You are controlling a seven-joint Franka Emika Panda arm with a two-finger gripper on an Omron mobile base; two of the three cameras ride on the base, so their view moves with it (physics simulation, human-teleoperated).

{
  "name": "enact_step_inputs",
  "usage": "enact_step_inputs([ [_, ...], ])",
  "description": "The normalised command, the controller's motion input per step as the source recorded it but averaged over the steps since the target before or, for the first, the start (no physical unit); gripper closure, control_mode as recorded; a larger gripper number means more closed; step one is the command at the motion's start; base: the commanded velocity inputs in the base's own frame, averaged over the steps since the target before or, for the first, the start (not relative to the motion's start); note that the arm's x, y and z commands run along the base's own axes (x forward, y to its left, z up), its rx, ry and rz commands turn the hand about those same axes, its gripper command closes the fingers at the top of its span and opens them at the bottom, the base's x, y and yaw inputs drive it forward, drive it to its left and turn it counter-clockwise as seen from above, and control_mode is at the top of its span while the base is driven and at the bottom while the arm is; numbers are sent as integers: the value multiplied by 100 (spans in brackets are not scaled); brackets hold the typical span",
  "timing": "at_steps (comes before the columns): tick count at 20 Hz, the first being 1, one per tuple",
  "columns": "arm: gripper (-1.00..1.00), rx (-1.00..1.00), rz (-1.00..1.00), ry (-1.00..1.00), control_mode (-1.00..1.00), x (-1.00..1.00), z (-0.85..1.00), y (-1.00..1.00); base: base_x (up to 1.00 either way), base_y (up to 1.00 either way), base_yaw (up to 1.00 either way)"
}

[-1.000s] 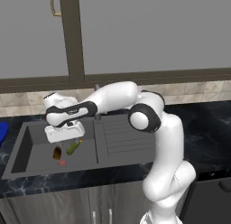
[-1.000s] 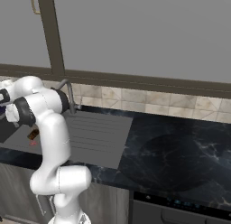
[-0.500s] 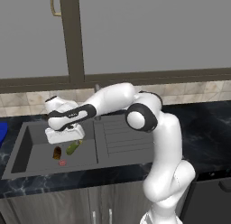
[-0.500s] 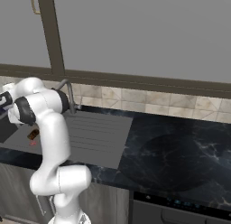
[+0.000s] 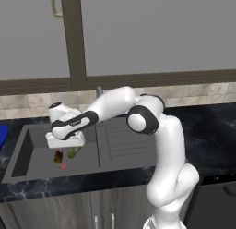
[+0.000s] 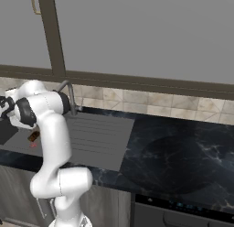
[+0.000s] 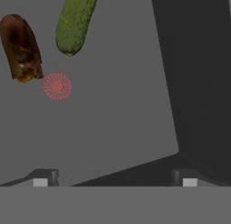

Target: Pick up all produce items and place them in the sink. Turn on the sink faucet to wash them. Then turn the sink off and put them in the tray.

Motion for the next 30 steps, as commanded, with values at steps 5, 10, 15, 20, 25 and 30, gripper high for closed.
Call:
enact_step_inputs([
  [5, -100, 5, 1, -1, -100, 32, -30, 22, 0, 0, 0],
  [10, -100, 0, 0, 0, -100, 47, -15, 30, 0, 0, 0],
  [15, -100, 0, 0, 0, -100, 43, -12, 22, 0, 0, 0],
  [20, -100, 0, 0, 0, -100, 16, -27, 8, 0, 0, 0],
  [25, -100, 0, 0, 0, -100, 0, -33, 0, 0, 0, 0],
  [30, -100, 0, 0, -1, -100, 8, -22, 0, 0, 0, 0],
])
